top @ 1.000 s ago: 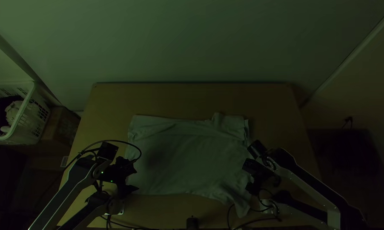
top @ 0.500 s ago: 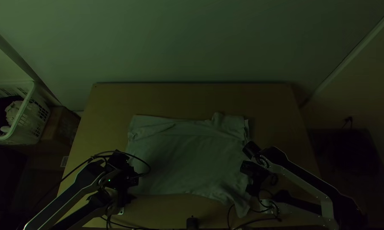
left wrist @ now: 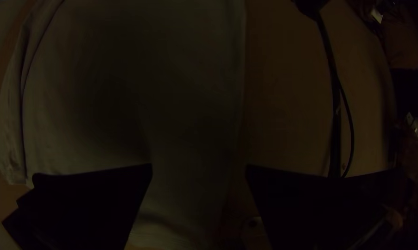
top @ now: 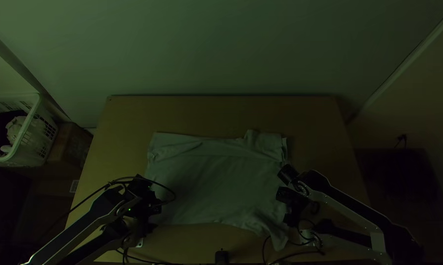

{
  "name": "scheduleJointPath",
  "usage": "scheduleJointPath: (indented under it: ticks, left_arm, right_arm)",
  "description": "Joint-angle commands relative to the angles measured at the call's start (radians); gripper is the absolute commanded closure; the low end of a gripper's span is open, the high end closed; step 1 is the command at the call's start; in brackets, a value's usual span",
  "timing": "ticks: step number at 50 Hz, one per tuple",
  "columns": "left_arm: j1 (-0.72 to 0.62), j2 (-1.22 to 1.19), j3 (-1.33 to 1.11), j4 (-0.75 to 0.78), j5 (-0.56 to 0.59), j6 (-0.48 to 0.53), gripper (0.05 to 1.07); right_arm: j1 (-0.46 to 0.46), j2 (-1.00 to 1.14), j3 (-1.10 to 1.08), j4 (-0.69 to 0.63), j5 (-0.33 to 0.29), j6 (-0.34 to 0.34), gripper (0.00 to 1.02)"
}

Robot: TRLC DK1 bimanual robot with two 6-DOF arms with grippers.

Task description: Fold the t-shirt

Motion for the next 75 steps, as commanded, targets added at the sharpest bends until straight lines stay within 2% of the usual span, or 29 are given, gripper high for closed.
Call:
scheduleJointPath:
  ticks: [1, 21, 25, 30, 36, 38, 43, 49, 55, 61, 67, 70, 75]
  left_arm:
    - [-0.032, 0.012, -0.035, 0.004, -0.024, -0.019, 0.11]
    - [-0.061, 0.041, -0.072, 0.082, -0.041, -0.049, 0.11]
    - [-0.059, 0.043, -0.076, 0.097, -0.045, -0.051, 0.11]
    - [-0.061, 0.041, -0.081, 0.102, -0.045, -0.051, 0.11]
    - [-0.061, 0.046, -0.083, 0.116, -0.045, -0.058, 0.17]
    - [-0.061, 0.044, -0.083, 0.12, -0.045, -0.062, 0.18]
    - [-0.063, 0.031, -0.084, 0.136, -0.045, -0.06, 0.3]
    - [-0.061, 0.02, -0.096, 0.153, -0.045, -0.062, 0.47]
    - [-0.058, 0.012, -0.099, 0.157, -0.045, -0.065, 0.49]
    - [-0.053, 0.004, -0.107, 0.189, -0.045, -0.074, 0.76]
    - [-0.047, -0.008, -0.109, 0.199, -0.045, -0.081, 0.92]
    - [-0.043, -0.022, -0.112, 0.206, -0.045, -0.085, 1.05]
    - [-0.032, -0.043, -0.113, 0.211, -0.045, -0.086, 1.05]
  right_arm:
    - [0.018, 0.027, -0.034, 0.03, -0.018, -0.006, 0.08]
    - [0.022, 0.058, -0.047, 0.065, -0.01, -0.003, 0.1]
    - [0.022, 0.068, -0.051, 0.071, -0.01, -0.003, 0.16]
    - [0.024, 0.07, -0.046, 0.071, -0.01, -0.003, 0.16]
    - [0.024, 0.076, -0.044, 0.073, -0.01, -0.003, 0.16]
    - [0.024, 0.076, -0.046, 0.074, -0.009, -0.003, 0.2]
    - [0.018, 0.076, -0.041, 0.088, -0.01, -0.001, 0.38]
    - [0.016, 0.078, -0.051, 0.11, -0.01, -0.001, 0.48]
    - [0.016, 0.078, -0.058, 0.134, -0.01, -0.001, 0.62]
    - [0.018, 0.078, -0.055, 0.166, -0.01, -0.001, 0.75]
    - [0.019, 0.085, -0.058, 0.171, -0.01, -0.001, 0.78]
    - [0.018, 0.084, -0.058, 0.179, -0.01, -0.004, 0.88]
    - [0.012, 0.073, -0.052, 0.186, -0.01, -0.011, 0.98]
